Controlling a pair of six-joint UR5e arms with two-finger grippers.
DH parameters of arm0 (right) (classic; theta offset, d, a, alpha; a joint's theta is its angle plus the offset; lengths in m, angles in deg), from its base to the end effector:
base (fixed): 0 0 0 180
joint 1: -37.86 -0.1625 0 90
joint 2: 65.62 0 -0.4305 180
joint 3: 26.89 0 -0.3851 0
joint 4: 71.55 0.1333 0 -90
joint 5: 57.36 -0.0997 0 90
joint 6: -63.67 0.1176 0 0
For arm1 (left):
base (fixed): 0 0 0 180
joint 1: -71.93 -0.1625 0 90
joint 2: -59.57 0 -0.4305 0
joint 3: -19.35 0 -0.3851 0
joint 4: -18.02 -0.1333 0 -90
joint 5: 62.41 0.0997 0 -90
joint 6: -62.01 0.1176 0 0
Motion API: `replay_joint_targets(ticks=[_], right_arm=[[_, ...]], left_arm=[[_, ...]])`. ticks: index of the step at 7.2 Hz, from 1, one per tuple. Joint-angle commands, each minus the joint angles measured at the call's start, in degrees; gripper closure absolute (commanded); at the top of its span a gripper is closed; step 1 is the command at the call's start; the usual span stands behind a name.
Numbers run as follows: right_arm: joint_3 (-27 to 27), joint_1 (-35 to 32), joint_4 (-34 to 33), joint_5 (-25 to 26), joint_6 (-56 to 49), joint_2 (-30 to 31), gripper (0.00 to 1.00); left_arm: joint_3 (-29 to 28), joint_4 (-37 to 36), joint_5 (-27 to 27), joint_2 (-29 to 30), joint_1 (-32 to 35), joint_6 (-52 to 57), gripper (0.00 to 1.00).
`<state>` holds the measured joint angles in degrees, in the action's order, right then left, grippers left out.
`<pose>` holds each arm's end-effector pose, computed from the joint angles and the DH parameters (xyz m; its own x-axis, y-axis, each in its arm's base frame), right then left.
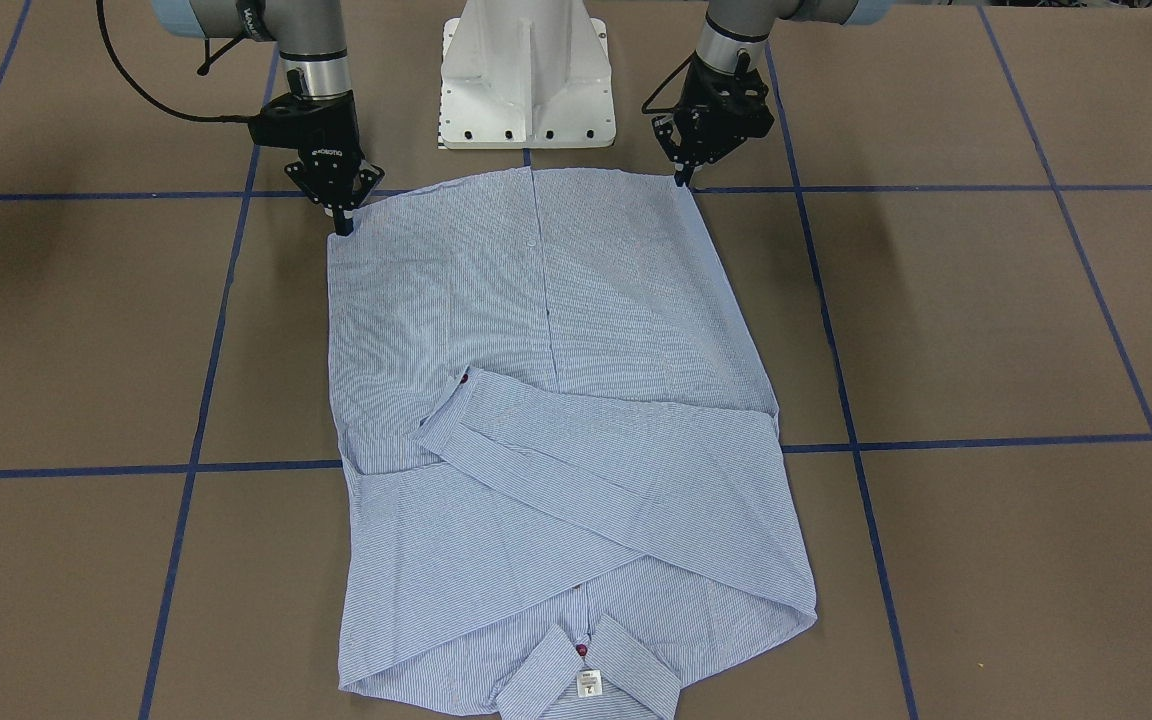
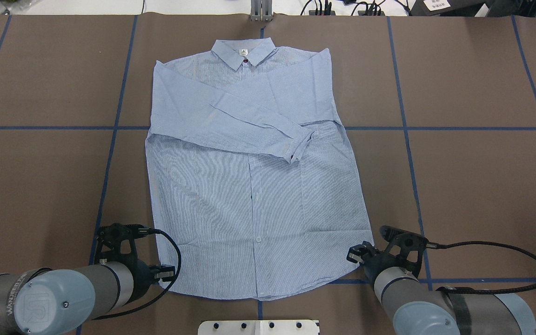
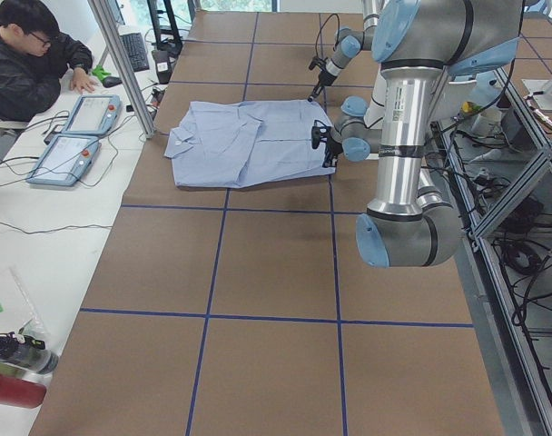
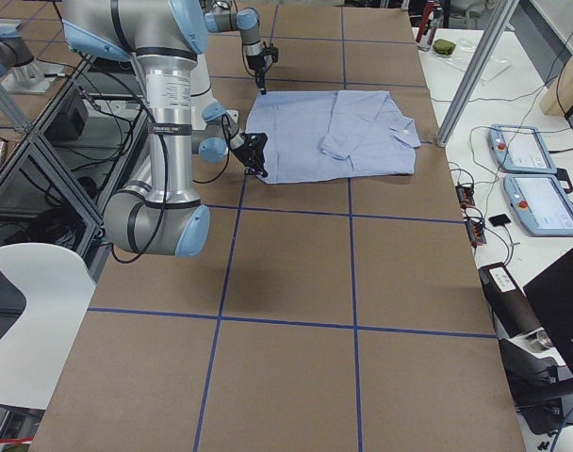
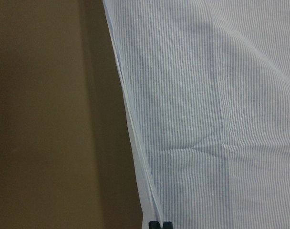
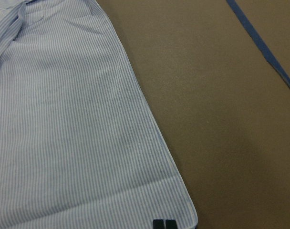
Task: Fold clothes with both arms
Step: 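Grasp both hem corners and lift them over the shirt toward the collar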
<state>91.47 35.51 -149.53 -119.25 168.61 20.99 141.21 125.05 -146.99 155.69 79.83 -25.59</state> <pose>-0.4885 -0.2089 0.3955 0.6038 0.2524 0.7561 -0.5356 0.8310 0.1504 0.4779 -0.2121 0.3390 0.5764 -0.0379 -0.8163 0.1895 0.9779 0.0884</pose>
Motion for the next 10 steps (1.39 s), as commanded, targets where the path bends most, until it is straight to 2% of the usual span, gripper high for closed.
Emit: replay_joint_targets(ticks=[1,2,4,5,6,7,8,9,10], right_arm=[[11.9,-1.4,-9.0,-3.5,0.0,0.5,1.00],[19.7,-6.4,-17.1,-12.0,0.0,-0.3,1.00],[34.3,-7.9,-27.9,-19.5,-0.1,-0.4,1.00],[38.4,-8.3,-33.5,-24.5,0.0,-3.3,1.00],[39.4,-11.9,-35.4,-29.5,-0.3,-6.7,1.00],[39.3,-15.4,-35.5,-30.6,-3.9,-6.9,1.00],[38.4,-18.4,-35.6,-30.6,-8.2,-7.0,1.00],[35.3,-21.2,-35.6,-30.6,-9.6,-7.7,1.00],[29.5,-24.3,-35.5,-29.8,-9.7,-12.1,1.00]], left_arm=[[5.9,-0.9,-0.4,-0.6,1.0,0.6,1.00],[9.2,-3.7,-3.7,-0.1,4.3,2.2,1.00],[20.0,-9.6,-16.3,-0.1,12.4,10.2,1.00],[26.1,-13.7,-22.9,0.1,15.1,10.3,1.00],[31.1,-17.3,-27.4,0.1,19.4,10.4,1.00],[31.0,-19.8,-30.0,1.3,24.1,11.8,1.00],[27.0,-20.7,-29.5,4.0,25.2,14.3,1.00],[19.5,-20.7,-26.3,8.9,26.3,14.4,1.00],[11.1,-20.5,-19.0,14.0,26.5,14.4,1.00]])
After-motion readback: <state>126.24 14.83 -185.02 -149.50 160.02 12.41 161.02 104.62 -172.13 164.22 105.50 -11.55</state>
